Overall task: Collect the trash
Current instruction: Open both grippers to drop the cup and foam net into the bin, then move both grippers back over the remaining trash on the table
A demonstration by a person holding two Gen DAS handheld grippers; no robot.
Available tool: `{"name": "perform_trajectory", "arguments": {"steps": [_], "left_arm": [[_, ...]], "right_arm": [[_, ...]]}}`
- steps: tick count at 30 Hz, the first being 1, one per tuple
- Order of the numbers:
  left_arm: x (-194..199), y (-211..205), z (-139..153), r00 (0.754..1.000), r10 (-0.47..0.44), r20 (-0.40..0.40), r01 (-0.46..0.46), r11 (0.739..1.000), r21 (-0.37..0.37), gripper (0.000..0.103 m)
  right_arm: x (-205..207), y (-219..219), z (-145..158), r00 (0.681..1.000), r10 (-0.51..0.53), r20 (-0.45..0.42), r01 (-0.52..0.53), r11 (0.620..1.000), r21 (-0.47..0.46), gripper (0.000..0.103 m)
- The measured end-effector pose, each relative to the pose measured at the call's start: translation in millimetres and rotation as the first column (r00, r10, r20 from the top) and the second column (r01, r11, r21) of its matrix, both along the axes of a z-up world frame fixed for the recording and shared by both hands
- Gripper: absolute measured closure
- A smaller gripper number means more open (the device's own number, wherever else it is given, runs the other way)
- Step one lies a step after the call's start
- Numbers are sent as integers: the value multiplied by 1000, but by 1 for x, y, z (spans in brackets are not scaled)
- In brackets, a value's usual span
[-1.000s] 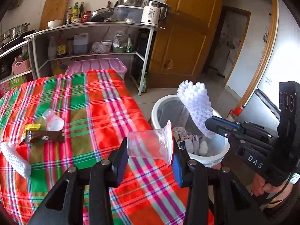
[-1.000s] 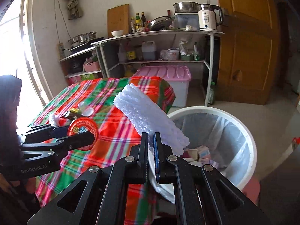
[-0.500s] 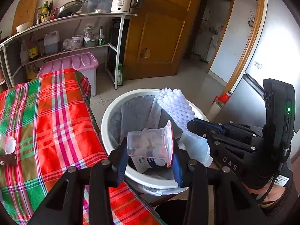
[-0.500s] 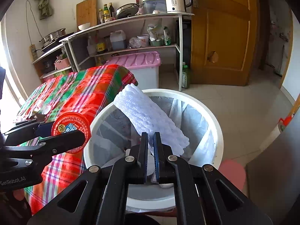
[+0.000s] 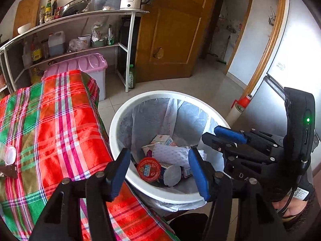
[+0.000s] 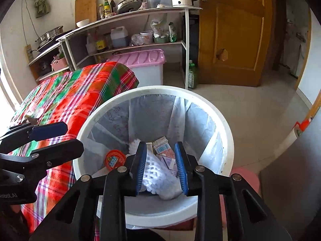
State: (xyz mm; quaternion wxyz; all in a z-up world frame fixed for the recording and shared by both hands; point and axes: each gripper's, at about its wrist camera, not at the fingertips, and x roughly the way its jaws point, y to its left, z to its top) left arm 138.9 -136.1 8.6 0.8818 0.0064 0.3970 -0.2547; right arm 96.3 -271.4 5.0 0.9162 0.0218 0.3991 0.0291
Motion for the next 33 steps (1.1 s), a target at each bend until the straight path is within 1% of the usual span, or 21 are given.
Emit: {"name": "perform_trajectory", "arguments": {"steps": [4, 6, 8, 11, 14, 18, 21, 23, 28, 33], "left_arm": [[-6, 21, 5, 999, 44, 6, -44, 999, -20, 38], [-10, 35, 8, 997, 76, 15, -76, 997, -20, 37], [-14, 50, 10, 993, 112, 24, -112, 994, -16, 37], [-21, 76, 12, 986, 162, 25, -161, 986, -30, 37], [-28, 101, 12, 973, 230, 28, -229, 973, -23, 37], [-37, 137, 12, 954, 300, 25, -299, 953, -42, 36], [-46, 161, 11, 933, 357, 45, -357, 934, -20, 36], [-50, 179, 10, 921, 389, 38, -388, 921, -29, 35], [-55, 225, 4, 871, 490, 16, -489, 871, -39, 34], [-58, 260, -3, 829, 560, -5, -559, 828, -42, 32]], "right_arm": [[-6, 7, 8, 1000, 15, 27, -15, 1000, 15, 72], [-8, 14, 12, 999, 26, 42, -27, 999, 24, 69], [-11, 21, 17, 998, 41, 53, -43, 998, 37, 68], [-15, 35, 23, 995, 71, 73, -75, 996, 49, 68], [-18, 51, 28, 991, 103, 90, -109, 992, 62, 68], [-19, 76, 33, 984, 144, 102, -152, 985, 76, 68], [-19, 95, 35, 977, 183, 108, -193, 977, 92, 68], [-19, 110, 36, 971, 210, 111, -221, 971, 96, 68], [-14, 146, 35, 954, 278, 109, -288, 953, 93, 68], [-7, 175, 32, 938, 331, 99, -340, 936, 90, 68]]}}
